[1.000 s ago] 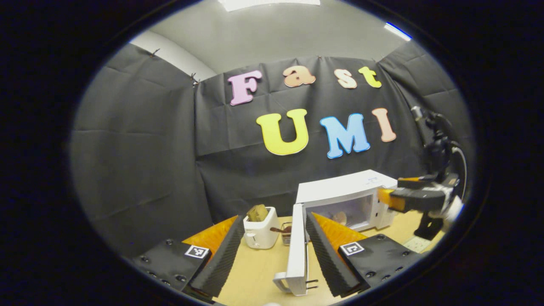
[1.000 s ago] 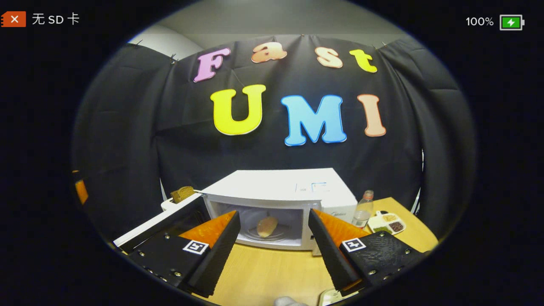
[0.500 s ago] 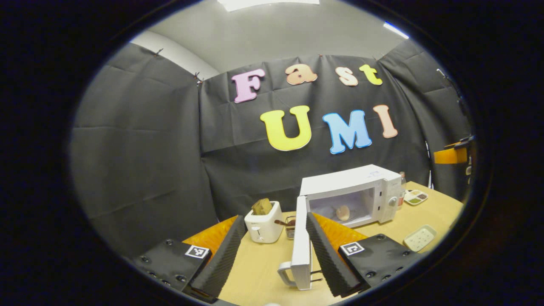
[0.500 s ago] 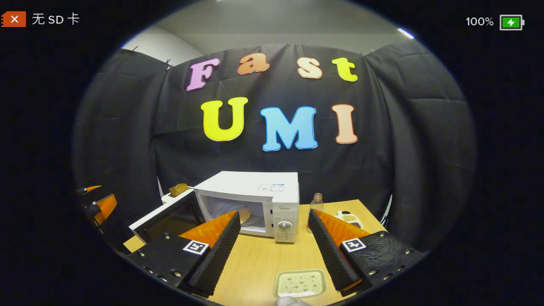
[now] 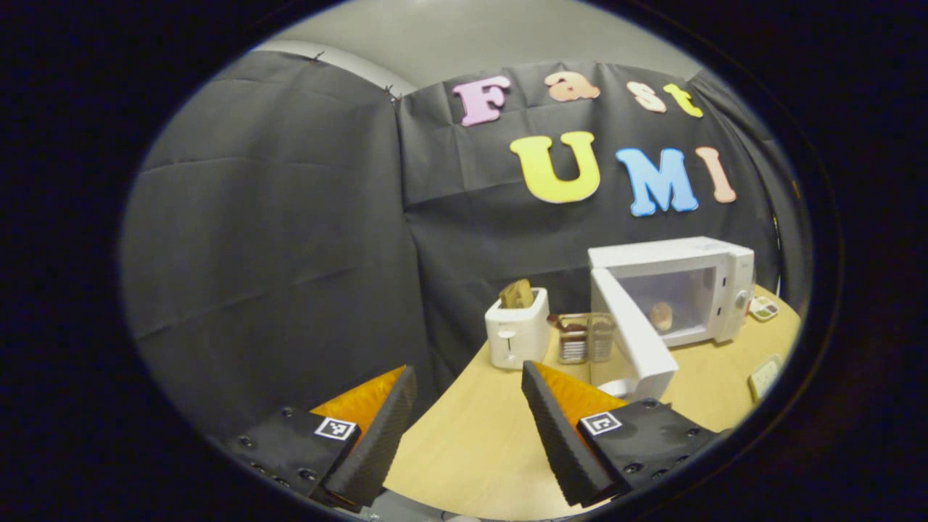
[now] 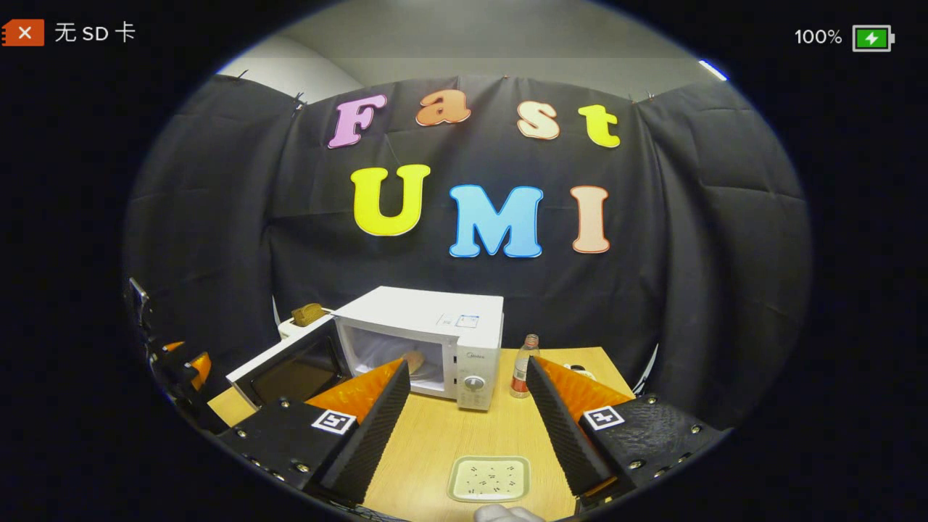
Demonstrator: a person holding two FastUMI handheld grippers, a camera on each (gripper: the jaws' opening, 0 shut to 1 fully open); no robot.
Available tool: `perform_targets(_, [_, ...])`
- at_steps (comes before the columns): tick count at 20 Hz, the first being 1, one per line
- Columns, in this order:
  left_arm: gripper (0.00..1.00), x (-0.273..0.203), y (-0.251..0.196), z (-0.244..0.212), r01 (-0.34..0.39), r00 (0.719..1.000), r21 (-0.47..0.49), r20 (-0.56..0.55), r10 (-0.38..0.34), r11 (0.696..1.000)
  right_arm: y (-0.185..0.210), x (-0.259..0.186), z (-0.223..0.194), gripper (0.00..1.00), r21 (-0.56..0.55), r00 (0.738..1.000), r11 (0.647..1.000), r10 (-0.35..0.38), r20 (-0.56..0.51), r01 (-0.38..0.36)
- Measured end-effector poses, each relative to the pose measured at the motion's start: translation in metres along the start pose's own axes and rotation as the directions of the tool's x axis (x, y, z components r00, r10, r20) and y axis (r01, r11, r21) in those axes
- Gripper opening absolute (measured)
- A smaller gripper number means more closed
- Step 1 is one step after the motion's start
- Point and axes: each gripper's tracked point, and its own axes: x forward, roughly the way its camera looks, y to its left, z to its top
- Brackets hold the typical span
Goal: Open the microwave oven with the left hand, put the food in, and close the microwave oven.
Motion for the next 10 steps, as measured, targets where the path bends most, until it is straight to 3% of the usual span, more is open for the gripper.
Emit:
perform_targets(1, [1.0, 0.005, -0.005, -0.016, 0.009, 1.0, 0.0, -0.029, -0.009, 1.0, -0.001, 0.0, 0.002, 0.94, -0.018, 1.0, 1.0, -0.003, -0.002, 0.003])
perform_targets(2, [0.97, 0.009, -0.011, -0.028, 0.018, 0.999, -0.001, -0.051, -0.018, 1.0, 0.0, 0.001, 0.005, 0.98, -0.037, 1.0, 0.999, -0.003, 0.003, 0.003])
perform_targets(6, [1.0, 0.02, -0.035, -0.047, 0.058, 0.995, 0.018, -0.081, -0.057, 0.998, 0.007, 0.003, 0.004, 0.97, -0.057, 1.0, 0.998, 0.009, -0.006, -0.01])
perform_targets(8, [0.92, 0.019, -0.048, -0.041, 0.088, 0.994, 0.037, -0.073, -0.085, 0.995, 0.006, 0.004, 0.001, 0.96, -0.048, 1.0, 0.999, 0.011, -0.013, -0.012])
perform_targets(10, [1.0, 0.016, -0.061, -0.034, 0.107, 0.993, 0.074, -0.063, -0.103, 0.991, 0.008, 0.006, -0.006, 0.96, -0.037, 0.999, 0.999, 0.022, -0.033, -0.023])
